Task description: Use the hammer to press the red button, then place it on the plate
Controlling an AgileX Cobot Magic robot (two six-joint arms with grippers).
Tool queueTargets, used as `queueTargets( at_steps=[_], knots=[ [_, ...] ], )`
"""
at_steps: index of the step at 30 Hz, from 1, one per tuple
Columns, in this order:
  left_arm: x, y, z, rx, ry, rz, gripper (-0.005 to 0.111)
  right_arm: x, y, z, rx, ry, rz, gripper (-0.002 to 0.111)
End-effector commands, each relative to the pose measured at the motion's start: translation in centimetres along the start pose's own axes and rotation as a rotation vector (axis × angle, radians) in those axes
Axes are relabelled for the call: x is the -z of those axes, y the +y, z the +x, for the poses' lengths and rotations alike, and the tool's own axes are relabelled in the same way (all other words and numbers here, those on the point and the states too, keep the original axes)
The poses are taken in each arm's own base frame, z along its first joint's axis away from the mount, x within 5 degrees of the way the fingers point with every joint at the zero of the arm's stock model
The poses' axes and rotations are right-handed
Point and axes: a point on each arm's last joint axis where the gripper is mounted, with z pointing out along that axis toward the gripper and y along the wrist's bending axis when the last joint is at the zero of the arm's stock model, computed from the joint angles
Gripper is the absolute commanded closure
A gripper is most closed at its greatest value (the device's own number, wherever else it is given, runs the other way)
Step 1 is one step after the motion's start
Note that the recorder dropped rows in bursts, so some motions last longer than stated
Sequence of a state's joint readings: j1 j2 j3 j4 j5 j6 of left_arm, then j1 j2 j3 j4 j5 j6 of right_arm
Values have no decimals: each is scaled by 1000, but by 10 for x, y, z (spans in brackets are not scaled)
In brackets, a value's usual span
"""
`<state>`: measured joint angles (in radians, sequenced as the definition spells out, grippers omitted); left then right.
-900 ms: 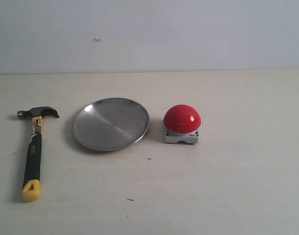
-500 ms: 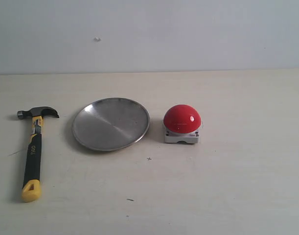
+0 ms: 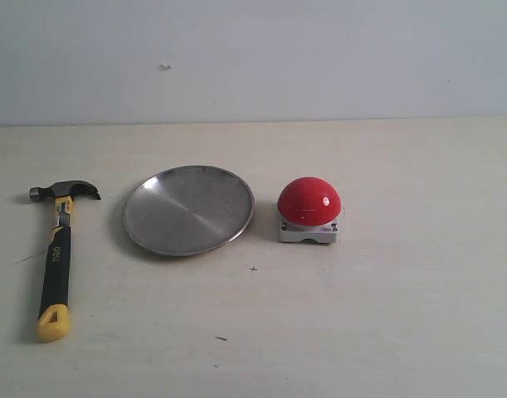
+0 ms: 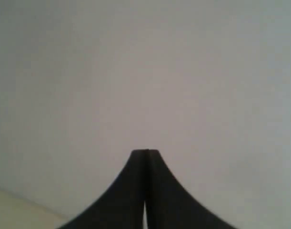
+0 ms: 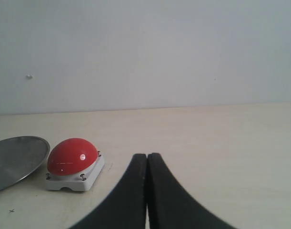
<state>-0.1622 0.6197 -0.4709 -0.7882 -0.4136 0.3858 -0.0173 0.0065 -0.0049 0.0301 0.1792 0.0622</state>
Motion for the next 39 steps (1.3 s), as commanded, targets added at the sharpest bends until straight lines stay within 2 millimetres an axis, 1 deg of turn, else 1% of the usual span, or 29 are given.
queueTargets(
  at_steps=[1, 3, 5, 8, 10, 12, 14, 17, 19, 22, 27, 32, 35, 37, 39],
  knots=[
    [-77, -27, 46, -201, 430, 74, 107, 0, -1, 1, 10, -3, 6, 108],
    [-110, -37, 75, -222, 606, 131, 107, 0, -1, 1, 10, -3, 6, 108],
    [-136, -41, 102, -194, 728, 151, 107, 0, -1, 1, 10, -3, 6, 108],
    [-171, -41, 142, -195, 841, 147, 107, 0, -1, 1, 10, -3, 6, 108],
    [-188, -36, 168, -249, 892, 146, 107, 0, -1, 1, 10, -3, 6, 108],
    [-201, -29, 186, -360, 911, 164, 107, 0, -1, 1, 10, -3, 6, 108],
    [-212, -20, 194, -451, 914, 172, 107, 0, -1, 1, 10, -3, 6, 108],
    [-222, -3, 193, -579, 919, 183, 107, 0, -1, 1, 10, -3, 6, 108],
    [-225, 9, 188, -612, 910, 163, 107, 0, -1, 1, 10, -3, 6, 108],
    [-229, 32, 173, -625, 904, 108, 107, 0, -1, 1, 10, -3, 6, 108],
    [-228, 71, 147, -490, 913, -45, 107, 0, -1, 1, 10, -3, 6, 108],
    [-219, 105, 130, -262, 962, -228, 107, 0, -1, 1, 10, -3, 6, 108],
    [-211, 119, 125, -172, 1025, -320, 107, 0, -1, 1, 10, -3, 6, 108],
    [-206, 124, 125, -148, 1112, -372, 107, 0, -1, 1, 10, -3, 6, 108],
    [-202, 124, 125, -114, 1208, -420, 107, 0, -1, 1, 10, -3, 6, 108]
  ],
)
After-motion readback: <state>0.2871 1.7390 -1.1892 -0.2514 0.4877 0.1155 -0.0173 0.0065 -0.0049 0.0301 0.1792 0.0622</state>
